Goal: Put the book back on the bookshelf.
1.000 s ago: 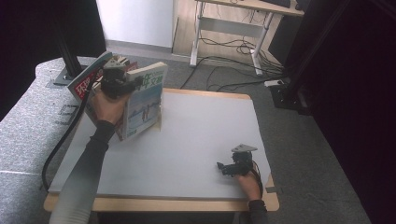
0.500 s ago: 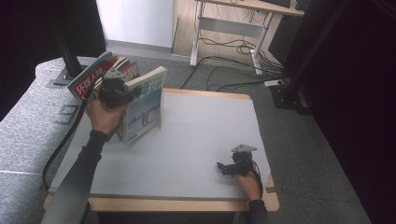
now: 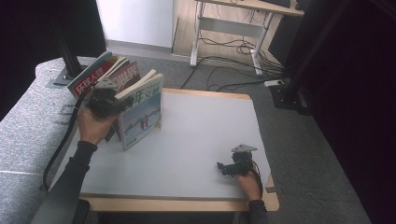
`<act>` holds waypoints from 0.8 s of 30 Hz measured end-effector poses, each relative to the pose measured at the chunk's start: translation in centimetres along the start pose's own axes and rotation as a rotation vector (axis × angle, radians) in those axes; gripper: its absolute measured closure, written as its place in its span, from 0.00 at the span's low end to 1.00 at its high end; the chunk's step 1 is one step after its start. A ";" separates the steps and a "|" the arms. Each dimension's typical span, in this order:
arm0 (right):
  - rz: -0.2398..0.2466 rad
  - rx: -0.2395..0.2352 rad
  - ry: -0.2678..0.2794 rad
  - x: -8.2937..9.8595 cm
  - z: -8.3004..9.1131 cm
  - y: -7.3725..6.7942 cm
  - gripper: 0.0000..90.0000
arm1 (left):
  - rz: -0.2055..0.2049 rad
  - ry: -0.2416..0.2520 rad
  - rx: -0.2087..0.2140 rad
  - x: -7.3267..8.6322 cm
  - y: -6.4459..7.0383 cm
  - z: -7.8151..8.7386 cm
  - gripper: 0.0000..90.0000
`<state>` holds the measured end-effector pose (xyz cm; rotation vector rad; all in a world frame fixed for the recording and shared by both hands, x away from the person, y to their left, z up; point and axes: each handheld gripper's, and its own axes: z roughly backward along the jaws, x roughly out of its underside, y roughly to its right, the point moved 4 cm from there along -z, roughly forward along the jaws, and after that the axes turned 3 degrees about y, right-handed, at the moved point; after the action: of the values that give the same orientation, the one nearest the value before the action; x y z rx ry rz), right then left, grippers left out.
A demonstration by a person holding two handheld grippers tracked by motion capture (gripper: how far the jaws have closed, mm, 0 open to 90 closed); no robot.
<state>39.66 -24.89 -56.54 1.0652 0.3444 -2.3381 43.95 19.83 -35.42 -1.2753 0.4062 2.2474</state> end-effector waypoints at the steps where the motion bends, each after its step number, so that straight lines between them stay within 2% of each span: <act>1: 0.000 0.000 0.000 0.0 0.0 0.0 0.00 | 0.000 0.000 0.000 0.0 0.0 0.0 0.81; 12: 0.000 0.000 0.000 0.0 0.0 0.0 0.00 | 0.012 -0.009 0.039 -0.4 0.0 -0.2 0.78; 15: 0.000 0.000 0.000 0.0 0.0 0.0 0.00 | 0.014 -0.006 0.046 -0.7 0.2 -0.7 0.76; 20: 0.000 0.000 0.000 0.0 0.0 0.0 0.00 | 0.016 -0.016 0.037 -1.5 0.5 -1.7 0.77; 24: 0.001 0.000 0.001 0.0 0.0 0.0 0.00 | 0.023 -0.028 0.014 -2.1 0.7 -2.2 0.80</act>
<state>39.68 -24.89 -56.54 1.0661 0.3442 -2.3371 45.97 17.55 -34.75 -1.2367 0.4279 2.2753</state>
